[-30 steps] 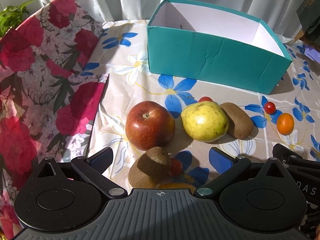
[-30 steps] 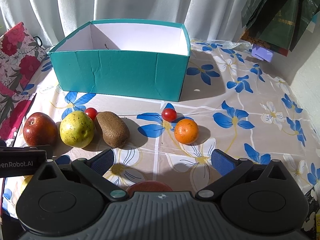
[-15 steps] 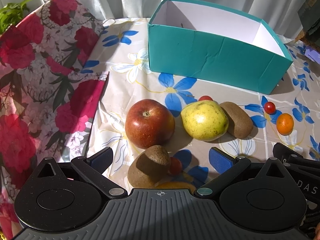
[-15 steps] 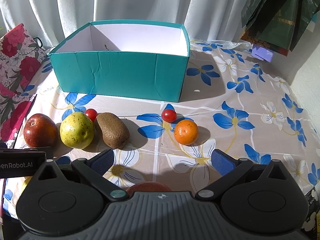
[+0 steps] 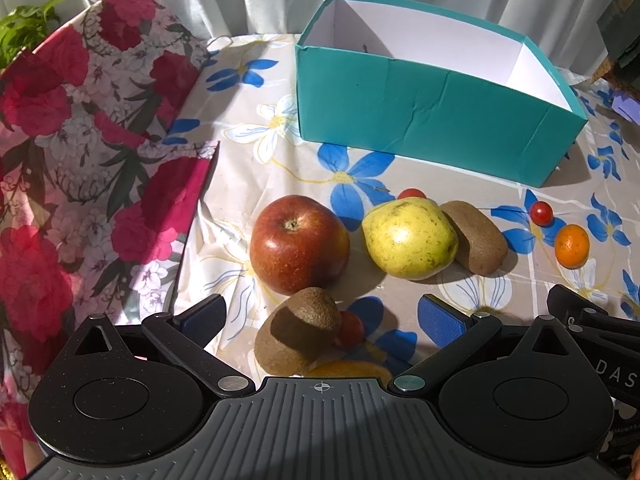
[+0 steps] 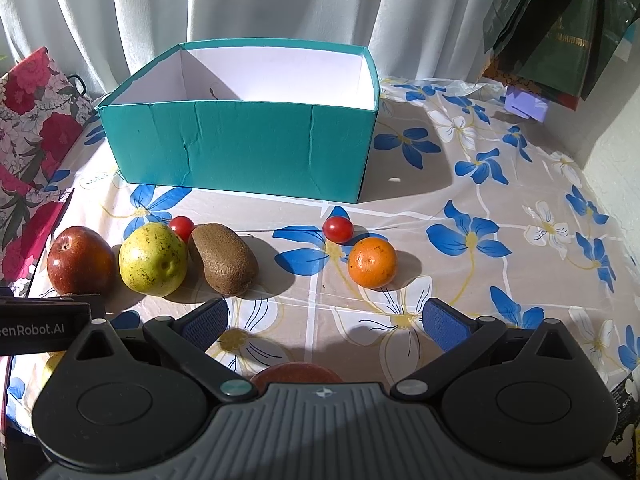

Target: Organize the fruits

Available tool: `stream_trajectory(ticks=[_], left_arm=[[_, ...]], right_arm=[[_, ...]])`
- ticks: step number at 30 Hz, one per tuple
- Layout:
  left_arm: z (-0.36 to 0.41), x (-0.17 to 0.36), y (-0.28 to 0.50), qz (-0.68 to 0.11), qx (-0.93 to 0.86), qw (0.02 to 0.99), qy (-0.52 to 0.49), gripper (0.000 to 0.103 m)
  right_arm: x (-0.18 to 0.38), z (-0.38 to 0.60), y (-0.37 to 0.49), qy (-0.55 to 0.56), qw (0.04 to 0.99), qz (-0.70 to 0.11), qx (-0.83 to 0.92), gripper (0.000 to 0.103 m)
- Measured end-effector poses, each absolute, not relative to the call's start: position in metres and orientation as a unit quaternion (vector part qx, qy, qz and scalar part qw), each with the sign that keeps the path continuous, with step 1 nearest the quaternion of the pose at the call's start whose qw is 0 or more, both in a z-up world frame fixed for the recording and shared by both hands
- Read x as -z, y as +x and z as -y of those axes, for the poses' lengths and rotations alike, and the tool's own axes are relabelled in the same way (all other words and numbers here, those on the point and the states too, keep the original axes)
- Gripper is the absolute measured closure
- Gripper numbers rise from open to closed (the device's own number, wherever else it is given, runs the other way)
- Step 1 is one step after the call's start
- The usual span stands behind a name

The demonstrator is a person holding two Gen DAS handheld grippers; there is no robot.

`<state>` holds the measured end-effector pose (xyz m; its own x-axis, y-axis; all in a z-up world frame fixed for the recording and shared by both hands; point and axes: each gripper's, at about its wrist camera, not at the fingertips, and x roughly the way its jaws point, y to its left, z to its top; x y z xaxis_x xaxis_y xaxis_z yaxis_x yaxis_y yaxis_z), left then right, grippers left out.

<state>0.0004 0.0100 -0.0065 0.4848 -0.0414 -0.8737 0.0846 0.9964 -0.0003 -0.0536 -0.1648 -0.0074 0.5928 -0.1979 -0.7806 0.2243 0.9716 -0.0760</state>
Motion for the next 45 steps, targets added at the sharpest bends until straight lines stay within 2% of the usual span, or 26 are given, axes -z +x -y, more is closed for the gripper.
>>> stream_trajectory(ticks=[12, 24, 29, 33, 45], left_arm=[[-0.009, 0.005, -0.003, -0.498, 0.041, 0.866, 0.018, 0.0], [-0.02, 0.004, -0.032, -0.44, 0.094, 0.893, 0.0, 0.0], [-0.022, 0.007, -0.06, -0.385, 0.116, 0.915, 0.027, 0.0], [-0.016, 0.019, -0.066, -0.407, 0.122, 0.904, 0.049, 0.0], [-0.015, 0.039, -0.078, -0.443, 0.107, 0.889, 0.031, 0.0]], right_arm=[[0.008, 0.169, -0.055, 0.021, 0.894, -0.433, 0.114, 0.0], [0.013, 0.188, -0.061, 0.045, 0.897, -0.425, 0.112, 0.0], [0.015, 0.191, -0.063, 0.051, 0.9, -0.42, 0.106, 0.0], [0.014, 0.194, -0.065, 0.056, 0.903, -0.414, 0.1, 0.0], [0.02, 0.201, -0.07, 0.054, 0.907, -0.407, 0.091, 0.0]])
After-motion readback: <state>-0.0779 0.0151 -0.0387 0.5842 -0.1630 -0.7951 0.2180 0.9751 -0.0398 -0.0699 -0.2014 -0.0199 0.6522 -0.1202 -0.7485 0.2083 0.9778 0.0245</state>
